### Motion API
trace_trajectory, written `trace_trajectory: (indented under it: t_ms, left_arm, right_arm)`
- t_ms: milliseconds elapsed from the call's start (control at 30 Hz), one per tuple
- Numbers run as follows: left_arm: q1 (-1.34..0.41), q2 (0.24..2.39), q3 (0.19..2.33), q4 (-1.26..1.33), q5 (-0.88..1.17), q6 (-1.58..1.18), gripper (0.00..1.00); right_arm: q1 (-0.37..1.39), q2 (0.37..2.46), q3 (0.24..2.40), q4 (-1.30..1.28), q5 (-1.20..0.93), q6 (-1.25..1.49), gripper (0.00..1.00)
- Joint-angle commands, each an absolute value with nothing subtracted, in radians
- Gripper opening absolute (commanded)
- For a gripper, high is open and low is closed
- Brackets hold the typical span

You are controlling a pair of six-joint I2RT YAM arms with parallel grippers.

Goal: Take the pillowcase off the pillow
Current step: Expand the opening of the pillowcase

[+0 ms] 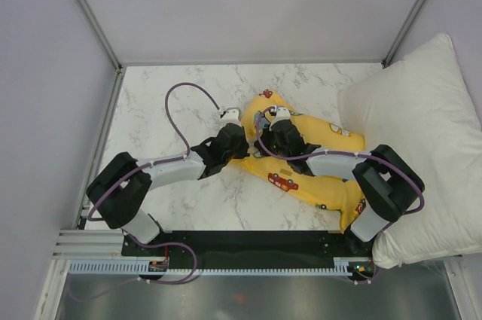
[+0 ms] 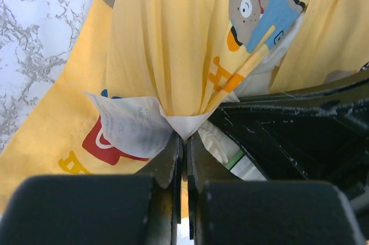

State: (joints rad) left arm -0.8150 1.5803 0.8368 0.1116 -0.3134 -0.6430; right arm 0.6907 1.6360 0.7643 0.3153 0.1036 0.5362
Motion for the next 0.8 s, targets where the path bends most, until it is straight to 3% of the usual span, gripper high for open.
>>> trace_trajectory:
  t_ms: [0, 500, 767]
  left_arm:
    - [-0.808, 1.519, 0.755, -0.017, -0.333, -0.643, 0.02]
    - [-0.707, 1.494, 0.652, 0.025, -0.298, -0.627, 0.02]
    - [-0.699, 1.684, 0.73, 0.1, -0.181, -0.607, 0.02]
  right_arm:
    - [0.601, 1.678, 0.684, 0.04, 0.196, 0.515, 0.0]
    - [0.543, 1.683, 0.661, 0.046, 0.193, 0.502, 0.0]
    - [0.581, 1.472, 0.638, 0.104, 0.002, 0.351, 0.0]
